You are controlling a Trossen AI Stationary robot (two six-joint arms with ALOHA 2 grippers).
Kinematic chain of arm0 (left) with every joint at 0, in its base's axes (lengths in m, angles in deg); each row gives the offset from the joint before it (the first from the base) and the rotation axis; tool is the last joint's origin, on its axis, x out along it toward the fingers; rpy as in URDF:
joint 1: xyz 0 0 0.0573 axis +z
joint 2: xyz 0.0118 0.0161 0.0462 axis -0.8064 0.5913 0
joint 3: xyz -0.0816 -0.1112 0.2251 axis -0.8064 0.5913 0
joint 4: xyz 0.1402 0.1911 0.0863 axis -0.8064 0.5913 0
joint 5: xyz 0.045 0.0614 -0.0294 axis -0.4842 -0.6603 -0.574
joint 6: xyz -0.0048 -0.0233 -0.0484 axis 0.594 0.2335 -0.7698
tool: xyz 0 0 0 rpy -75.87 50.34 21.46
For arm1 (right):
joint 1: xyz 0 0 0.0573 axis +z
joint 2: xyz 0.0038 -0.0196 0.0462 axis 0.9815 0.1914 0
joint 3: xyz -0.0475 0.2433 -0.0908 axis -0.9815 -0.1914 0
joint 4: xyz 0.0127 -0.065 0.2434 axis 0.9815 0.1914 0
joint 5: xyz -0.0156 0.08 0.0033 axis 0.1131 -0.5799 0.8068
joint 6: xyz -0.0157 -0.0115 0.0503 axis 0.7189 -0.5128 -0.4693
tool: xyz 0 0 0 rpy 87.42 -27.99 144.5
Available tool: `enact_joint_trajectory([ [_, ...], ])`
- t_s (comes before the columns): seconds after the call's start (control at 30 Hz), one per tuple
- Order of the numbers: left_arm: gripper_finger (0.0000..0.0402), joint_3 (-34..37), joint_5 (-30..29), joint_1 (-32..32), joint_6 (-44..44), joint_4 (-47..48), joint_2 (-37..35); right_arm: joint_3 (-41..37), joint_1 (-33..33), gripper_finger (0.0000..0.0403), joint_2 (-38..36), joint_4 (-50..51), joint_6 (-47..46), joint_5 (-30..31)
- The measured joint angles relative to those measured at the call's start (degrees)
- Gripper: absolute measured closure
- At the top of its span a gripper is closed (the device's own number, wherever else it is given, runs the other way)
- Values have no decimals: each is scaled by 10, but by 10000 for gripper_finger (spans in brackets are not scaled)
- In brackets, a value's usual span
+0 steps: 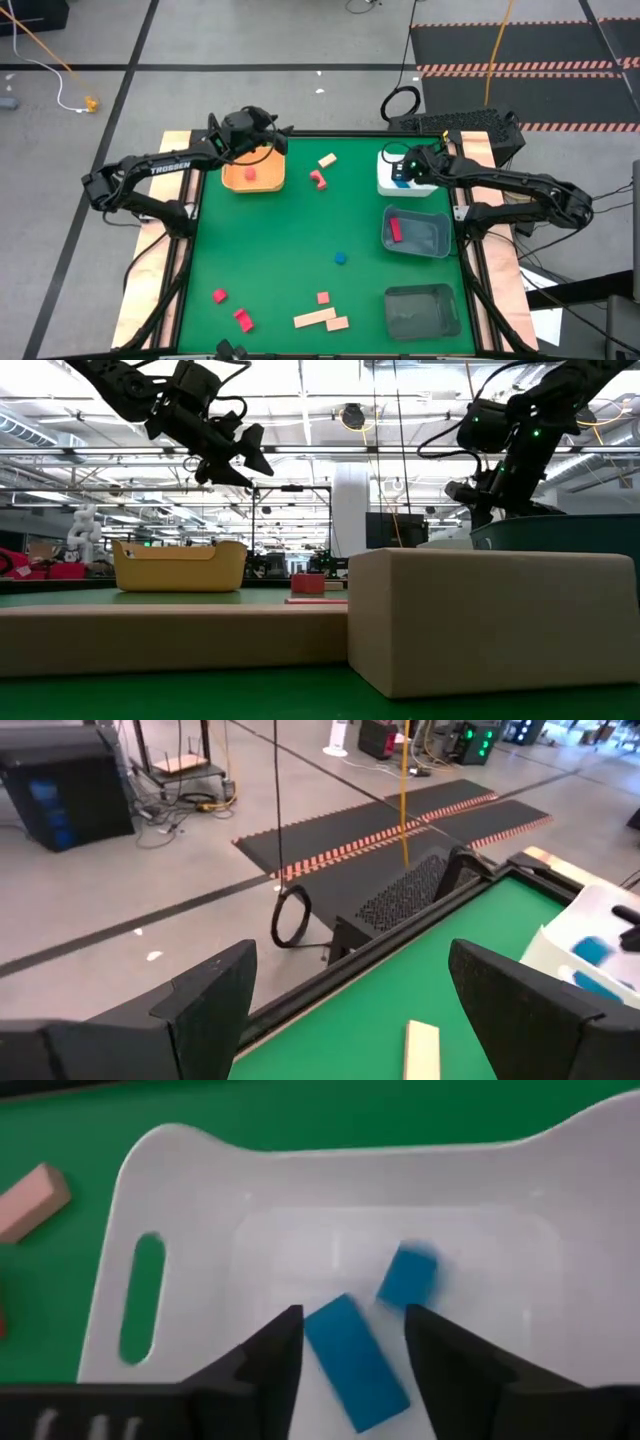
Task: Sort & place blocks by color
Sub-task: Put the top red block into the blue bin
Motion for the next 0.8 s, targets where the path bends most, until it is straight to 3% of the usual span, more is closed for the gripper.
enact_joint_trajectory([
  [0.2,71,0,61,0,-49,0,0,0,-3,193,-28,-42,28,-60],
  [0.53,71,0,376,-19,-157,64,-12,0,60,196,-92,-130,41,-85],
  [0.8,71,0,404,-117,-110,309,-78,0,137,197,-91,-246,6,-74],
])
